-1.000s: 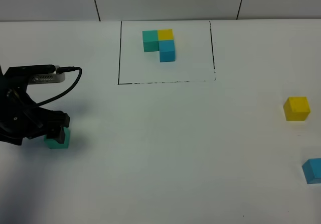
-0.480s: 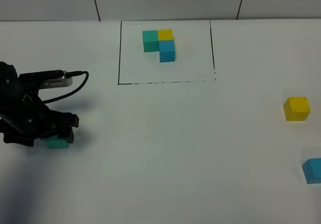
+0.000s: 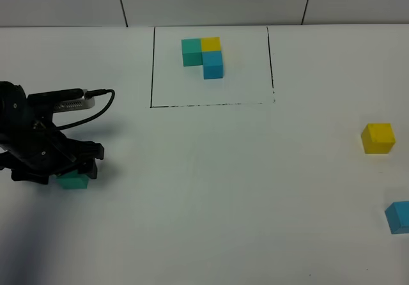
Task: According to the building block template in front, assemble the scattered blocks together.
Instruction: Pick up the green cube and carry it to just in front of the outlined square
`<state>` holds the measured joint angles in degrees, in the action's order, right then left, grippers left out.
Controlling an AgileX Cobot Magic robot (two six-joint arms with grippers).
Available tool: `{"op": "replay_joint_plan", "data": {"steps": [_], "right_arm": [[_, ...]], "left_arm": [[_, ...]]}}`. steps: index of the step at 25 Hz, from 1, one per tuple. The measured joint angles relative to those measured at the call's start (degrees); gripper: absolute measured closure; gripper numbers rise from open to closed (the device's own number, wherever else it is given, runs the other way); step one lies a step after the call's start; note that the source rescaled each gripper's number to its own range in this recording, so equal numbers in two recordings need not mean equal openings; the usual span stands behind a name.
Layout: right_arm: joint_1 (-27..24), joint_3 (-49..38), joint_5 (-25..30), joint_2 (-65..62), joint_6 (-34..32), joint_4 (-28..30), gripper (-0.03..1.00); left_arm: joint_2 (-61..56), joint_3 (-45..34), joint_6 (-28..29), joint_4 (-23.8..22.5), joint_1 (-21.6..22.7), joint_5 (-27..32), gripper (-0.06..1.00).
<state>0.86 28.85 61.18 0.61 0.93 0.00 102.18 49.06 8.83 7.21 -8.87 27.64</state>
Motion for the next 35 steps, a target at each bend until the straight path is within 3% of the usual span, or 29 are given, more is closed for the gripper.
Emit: {"op": "replay_joint_plan", "data": {"steps": [9, 13, 16, 19, 22, 25, 29, 32, 35], "right_arm": [[0.0, 0.0, 0.0, 0.0, -0.1, 0.0, 0.46], [0.0, 0.0, 0.0, 0.0, -0.1, 0.0, 0.46], [0.0, 0.0, 0.0, 0.0, -0.1, 0.0, 0.46], [0.0, 0.0, 0.0, 0.0, -0.1, 0.0, 0.46], [0.0, 0.0, 0.0, 0.0, 0.0, 0.0, 0.46], [0.0, 0.0, 0.0, 0.0, 0.0, 0.0, 0.46], [0.0, 0.0, 0.0, 0.0, 0.0, 0.0, 0.46], [0.0, 0.0, 0.0, 0.0, 0.0, 0.0, 0.46], [0.0, 0.0, 0.0, 0.0, 0.0, 0.0, 0.46]], "left_arm": [[2.0, 0.1, 0.0, 0.2, 0.0, -0.3, 0.09], [2.8, 0.7, 0.0, 0.2, 0.0, -0.3, 0.15], [2.9, 2.2, 0.0, 0.2, 0.0, 0.3, 0.38], [2.9, 4.4, 0.0, 0.2, 0.0, 3.6, 0.94], [3.0, 7.6, -0.7, 0.2, 0.0, 9.0, 0.92], [3.0, 12.1, -5.2, -0.2, -1.2, 14.5, 0.92], [3.0, 17.9, -14.2, -3.8, -5.1, 18.2, 0.92], [3.9, 23.0, -23.4, -7.8, -9.5, 20.1, 0.92], [7.5, 28.7, -32.4, -9.0, -13.4, 21.9, 0.92]]}}
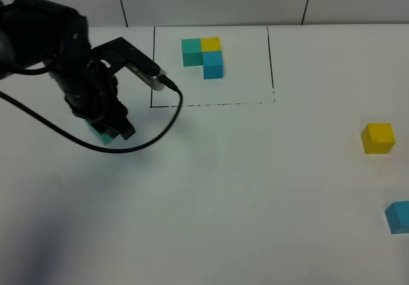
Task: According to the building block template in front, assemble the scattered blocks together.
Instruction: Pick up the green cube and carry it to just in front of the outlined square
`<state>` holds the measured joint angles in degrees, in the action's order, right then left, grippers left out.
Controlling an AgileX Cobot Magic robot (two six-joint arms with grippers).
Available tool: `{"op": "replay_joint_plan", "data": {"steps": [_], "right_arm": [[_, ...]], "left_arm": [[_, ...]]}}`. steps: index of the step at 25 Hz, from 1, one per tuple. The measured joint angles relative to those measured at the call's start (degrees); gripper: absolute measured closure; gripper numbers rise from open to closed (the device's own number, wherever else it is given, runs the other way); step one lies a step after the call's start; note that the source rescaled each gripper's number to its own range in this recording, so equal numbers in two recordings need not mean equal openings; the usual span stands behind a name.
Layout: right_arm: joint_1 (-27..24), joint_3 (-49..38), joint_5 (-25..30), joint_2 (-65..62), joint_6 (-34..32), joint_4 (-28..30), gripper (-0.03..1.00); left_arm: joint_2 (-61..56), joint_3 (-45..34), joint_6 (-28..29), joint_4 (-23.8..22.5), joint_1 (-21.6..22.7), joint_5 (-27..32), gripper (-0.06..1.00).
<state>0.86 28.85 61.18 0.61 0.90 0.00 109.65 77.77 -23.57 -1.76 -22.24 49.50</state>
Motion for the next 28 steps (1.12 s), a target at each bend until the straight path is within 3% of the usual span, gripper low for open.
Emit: {"op": "replay_joint_plan", "data": {"steps": [4, 18, 21, 28], "right_arm": [[0.0, 0.0, 0.0, 0.0, 0.0, 0.0, 0.46], [0.0, 0.0, 0.0, 0.0, 0.1, 0.0, 0.46], [0.0, 0.0, 0.0, 0.0, 0.1, 0.0, 0.46], [0.0, 0.0, 0.0, 0.0, 0.0, 0.0, 0.46]], "left_arm": [[7.6, 9.1, -8.9, 0.3, -4.2, 3.5, 0.92], [33.1, 48.0, -27.3, 0.7, -12.8, 17.3, 0.92], [36.3, 52.5, -30.2, 2.7, -13.1, 18.8, 0.92], [37.8, 53.8, -33.4, 5.3, -13.1, 18.8, 0.93]]}}
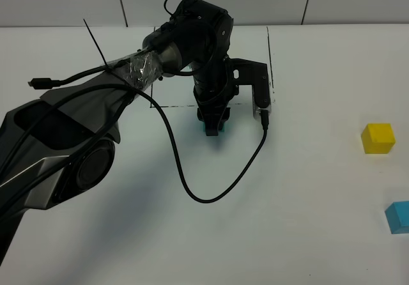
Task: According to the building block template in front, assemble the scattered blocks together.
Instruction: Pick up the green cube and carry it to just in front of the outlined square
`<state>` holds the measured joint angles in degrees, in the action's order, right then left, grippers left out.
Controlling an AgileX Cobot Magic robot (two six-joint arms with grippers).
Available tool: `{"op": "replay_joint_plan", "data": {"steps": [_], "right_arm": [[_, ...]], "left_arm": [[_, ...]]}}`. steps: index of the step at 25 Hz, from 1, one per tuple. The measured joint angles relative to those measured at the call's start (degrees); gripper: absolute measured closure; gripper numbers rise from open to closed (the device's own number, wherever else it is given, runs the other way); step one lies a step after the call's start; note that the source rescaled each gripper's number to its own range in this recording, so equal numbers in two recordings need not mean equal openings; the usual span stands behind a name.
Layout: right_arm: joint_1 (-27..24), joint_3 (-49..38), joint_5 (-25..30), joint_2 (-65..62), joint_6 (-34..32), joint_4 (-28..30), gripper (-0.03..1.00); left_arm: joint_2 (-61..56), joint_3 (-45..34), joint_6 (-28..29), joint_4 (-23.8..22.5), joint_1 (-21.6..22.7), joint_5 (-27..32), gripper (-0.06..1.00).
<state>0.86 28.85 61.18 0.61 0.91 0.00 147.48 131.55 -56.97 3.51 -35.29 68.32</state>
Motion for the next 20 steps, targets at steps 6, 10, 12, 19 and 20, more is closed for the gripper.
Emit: {"op": "replay_joint_plan", "data": {"steps": [6, 10, 12, 19, 20], "right_arm": [[0.0, 0.0, 0.0, 0.0, 0.0, 0.0, 0.46], [0.0, 0.0, 0.0, 0.0, 0.0, 0.0, 0.46], [0.0, 0.0, 0.0, 0.0, 0.0, 0.0, 0.46], [0.0, 0.0, 0.0, 0.0, 0.1, 0.0, 0.46], [0.0, 0.0, 0.0, 0.0, 0.1, 0.0, 0.46]], "left_arm": [[0.5, 0.4, 0.0, 0.0, 0.0, 0.0, 0.93], [0.6, 0.4, 0.2, 0.0, 0.0, 0.0, 0.93], [0.6, 0.5, 0.3, 0.0, 0.0, 0.0, 0.93], [0.6, 0.5, 1.4, 0.0, 0.0, 0.0, 0.93], [0.6, 0.6, 1.4, 0.0, 0.0, 0.0, 0.93]]}}
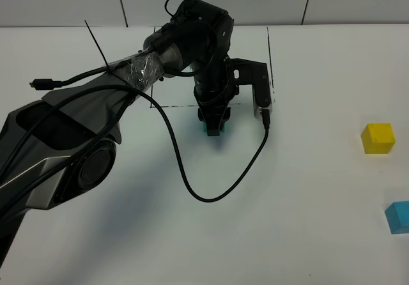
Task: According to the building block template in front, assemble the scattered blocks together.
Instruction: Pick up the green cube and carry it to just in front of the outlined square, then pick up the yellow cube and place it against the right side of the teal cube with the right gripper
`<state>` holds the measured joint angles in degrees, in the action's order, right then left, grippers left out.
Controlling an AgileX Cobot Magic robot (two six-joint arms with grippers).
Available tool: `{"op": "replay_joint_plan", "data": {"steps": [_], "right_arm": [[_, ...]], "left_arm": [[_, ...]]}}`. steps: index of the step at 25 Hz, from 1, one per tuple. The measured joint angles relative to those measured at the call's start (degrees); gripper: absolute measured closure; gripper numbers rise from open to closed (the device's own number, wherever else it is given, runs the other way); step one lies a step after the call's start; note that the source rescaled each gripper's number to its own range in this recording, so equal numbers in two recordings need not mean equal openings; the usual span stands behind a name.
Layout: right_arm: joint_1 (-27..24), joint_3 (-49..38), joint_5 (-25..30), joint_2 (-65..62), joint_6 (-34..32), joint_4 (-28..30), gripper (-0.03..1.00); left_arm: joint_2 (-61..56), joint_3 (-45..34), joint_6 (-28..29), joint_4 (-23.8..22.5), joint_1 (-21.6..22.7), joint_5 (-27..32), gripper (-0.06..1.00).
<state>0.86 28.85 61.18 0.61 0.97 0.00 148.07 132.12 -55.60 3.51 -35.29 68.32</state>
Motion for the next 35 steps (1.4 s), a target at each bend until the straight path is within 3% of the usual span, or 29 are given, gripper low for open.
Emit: {"op": "replay_joint_plan", "data": {"steps": [8, 10, 15, 18, 25, 30, 35], "right_arm": [[0.0, 0.0, 0.0, 0.0, -0.1, 0.0, 0.46], [0.0, 0.0, 0.0, 0.0, -0.1, 0.0, 0.46], [0.0, 0.0, 0.0, 0.0, -0.1, 0.0, 0.46], [0.0, 0.0, 0.0, 0.0, -0.1, 0.0, 0.46], [0.0, 0.0, 0.0, 0.0, -0.1, 0.0, 0.46], [0.0, 0.0, 0.0, 0.0, -0.1, 0.0, 0.46], [0.0, 0.0, 0.0, 0.0, -0.1, 0.0, 0.46]], "left_arm": [[0.0, 0.0, 0.1, 0.0, 0.0, 0.1, 0.9], [0.2, -0.1, 0.2, 0.1, 0.0, 0.1, 0.75], [-1.2, -0.2, 0.2, -0.6, -0.1, 0.1, 0.16], [-4.3, -0.2, 1.0, -0.6, -0.1, 0.1, -0.01], [-10.9, -0.3, 9.8, -0.3, 2.2, 0.2, -0.06], [-14.2, -0.3, 18.6, 0.7, 9.0, 0.1, -0.06], [-17.2, -1.2, 24.0, 6.1, 16.9, 0.1, -0.06]]}}
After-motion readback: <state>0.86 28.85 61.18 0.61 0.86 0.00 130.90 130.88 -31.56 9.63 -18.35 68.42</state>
